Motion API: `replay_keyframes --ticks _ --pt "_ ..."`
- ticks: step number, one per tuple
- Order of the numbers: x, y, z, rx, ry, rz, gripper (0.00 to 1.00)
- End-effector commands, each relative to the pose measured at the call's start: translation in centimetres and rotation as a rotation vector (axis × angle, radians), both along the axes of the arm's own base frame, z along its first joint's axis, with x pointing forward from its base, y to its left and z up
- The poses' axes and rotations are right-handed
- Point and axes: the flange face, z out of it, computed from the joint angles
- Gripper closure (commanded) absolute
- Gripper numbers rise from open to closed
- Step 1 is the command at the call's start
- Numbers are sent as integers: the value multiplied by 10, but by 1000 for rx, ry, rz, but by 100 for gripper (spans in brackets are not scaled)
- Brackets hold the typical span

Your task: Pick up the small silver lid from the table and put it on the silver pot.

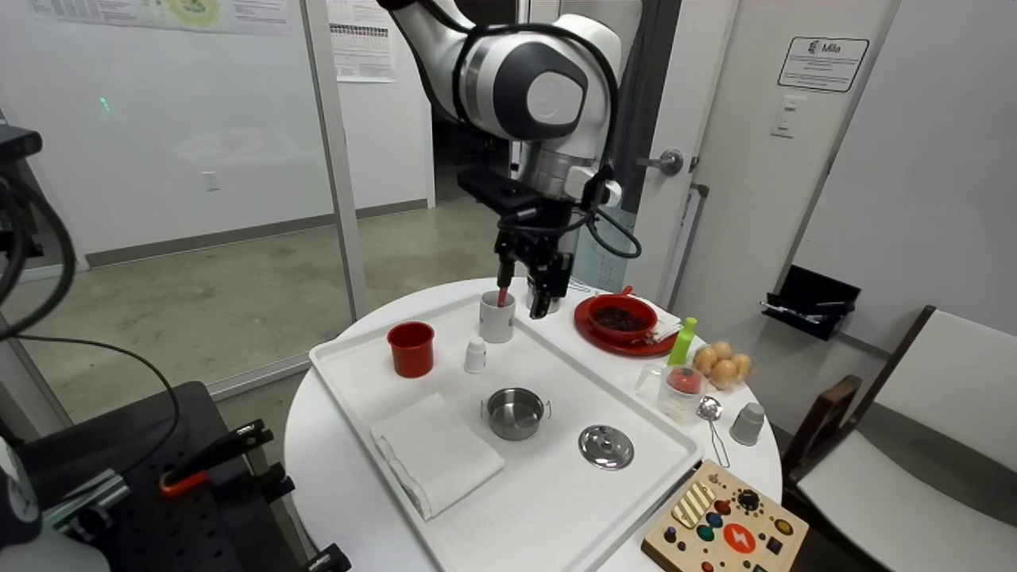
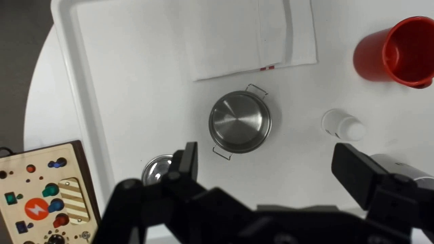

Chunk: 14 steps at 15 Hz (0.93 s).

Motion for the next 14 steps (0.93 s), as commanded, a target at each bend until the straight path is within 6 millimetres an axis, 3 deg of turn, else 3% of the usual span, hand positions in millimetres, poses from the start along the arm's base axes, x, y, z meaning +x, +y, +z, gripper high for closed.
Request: replay_keyframes --ticks 1,4,7,11,14 --pt "0 -1 -2 0 5 -1 0" --pt "2 9 -4 -33 -4 1 0" --pt "23 5 -31 -80 29 -40 0" --pt "58 -22 -73 -214 7 -120 0" --pt "78 -57 -102 -264 40 -197 0"
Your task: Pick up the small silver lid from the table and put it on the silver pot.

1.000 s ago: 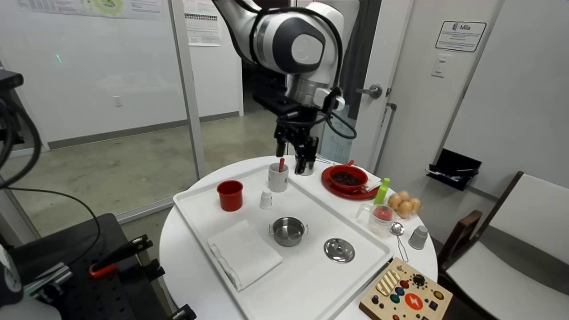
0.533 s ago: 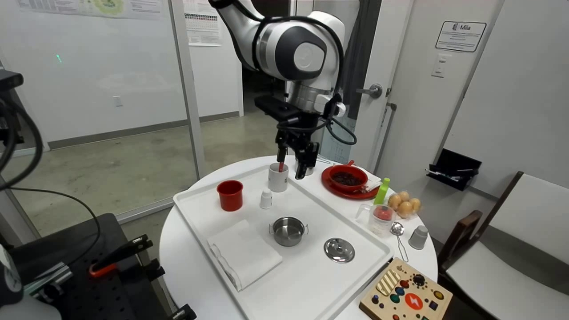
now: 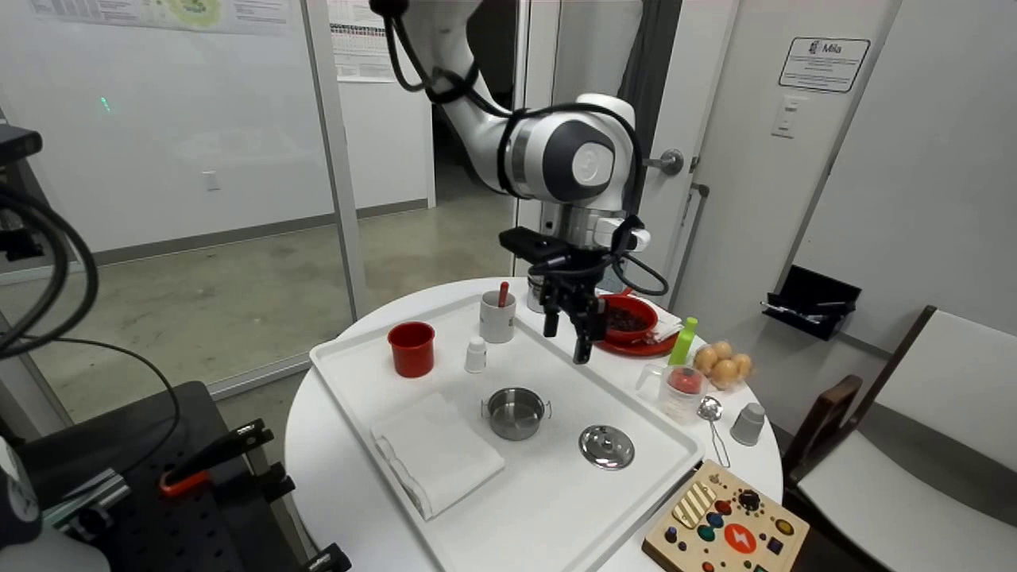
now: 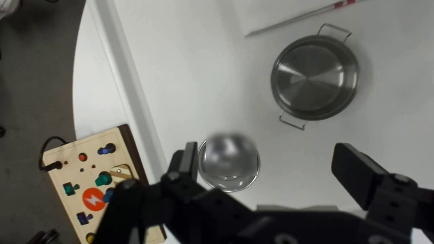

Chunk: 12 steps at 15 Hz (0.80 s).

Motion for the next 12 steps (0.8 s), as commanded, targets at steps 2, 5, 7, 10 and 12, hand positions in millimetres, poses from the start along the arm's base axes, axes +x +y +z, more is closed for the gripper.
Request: replay_keyframes --ticks 2,5,7,10,12 --pt "36 -50 -44 -64 35 -110 0" --pt "41 -79 -66 -49 66 -151 0" --pt "42 -91 -81 0 89 -165 0" --pt "46 -89 -101 99 100 -170 0" --pt "50 -80 -110 171 88 -163 0"
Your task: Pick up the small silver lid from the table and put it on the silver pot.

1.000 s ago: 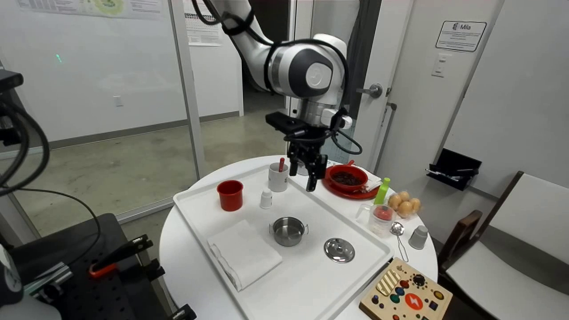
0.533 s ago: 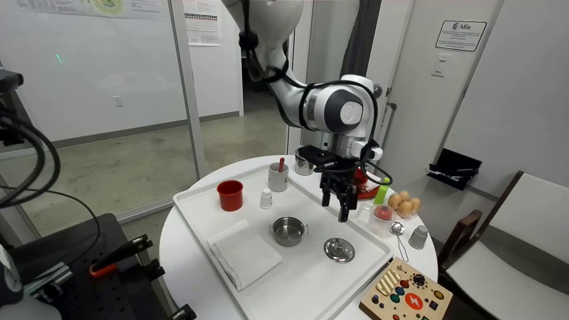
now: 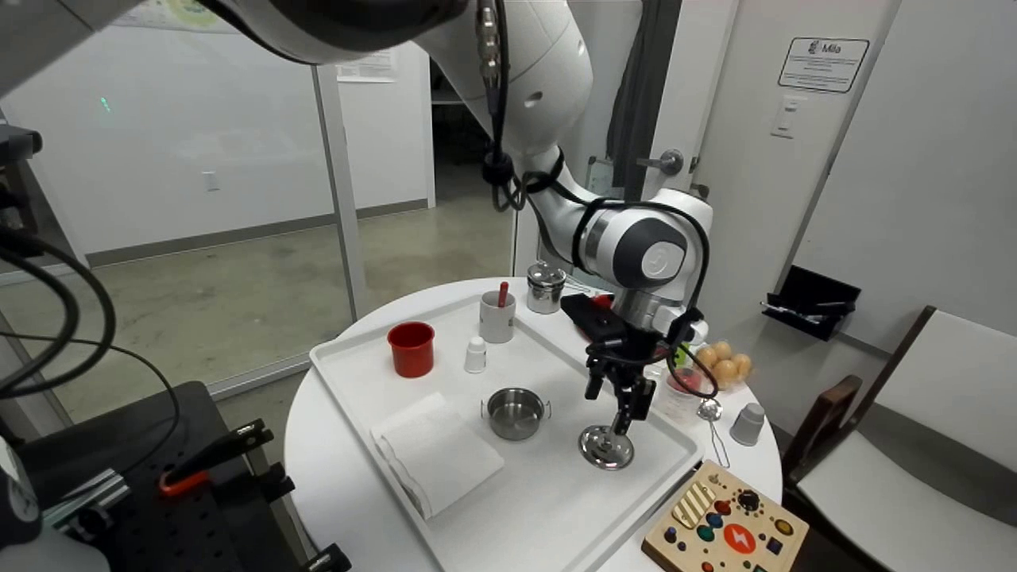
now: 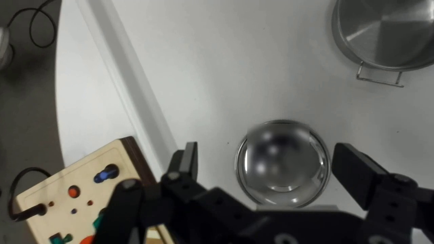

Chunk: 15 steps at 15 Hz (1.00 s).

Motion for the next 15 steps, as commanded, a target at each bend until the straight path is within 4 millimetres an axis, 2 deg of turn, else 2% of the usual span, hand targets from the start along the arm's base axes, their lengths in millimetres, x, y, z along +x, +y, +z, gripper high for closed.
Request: replay_keyframes --ticks 1,5,9,15 --pt "16 12 -16 128 -25 9 0" --pt "20 20 -37 131 -37 -21 0" --pt "22 8 -55 108 -50 -95 0" --pt "34 -12 -58 61 -109 -179 0"
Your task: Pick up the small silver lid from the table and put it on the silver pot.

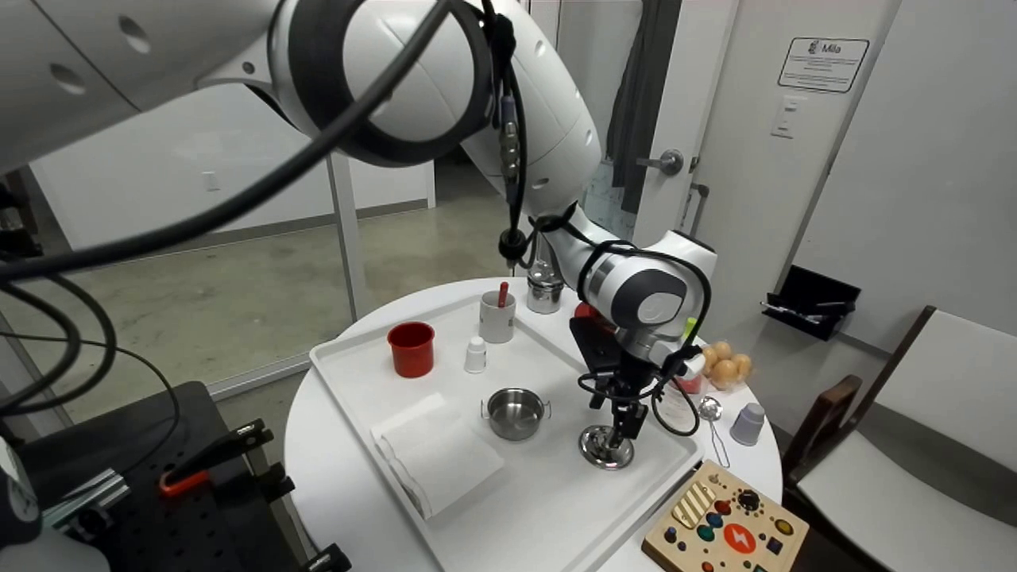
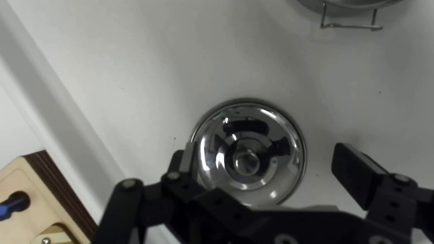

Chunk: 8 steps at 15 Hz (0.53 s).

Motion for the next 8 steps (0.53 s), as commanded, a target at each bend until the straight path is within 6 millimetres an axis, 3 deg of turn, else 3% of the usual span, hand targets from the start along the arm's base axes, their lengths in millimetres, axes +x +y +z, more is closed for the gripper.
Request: replay_keyframes --ticks 1,8 --pt "14 -10 -2 -9 -33 -51 0" --pt "13 -14 -24 7 -1 -72 0"
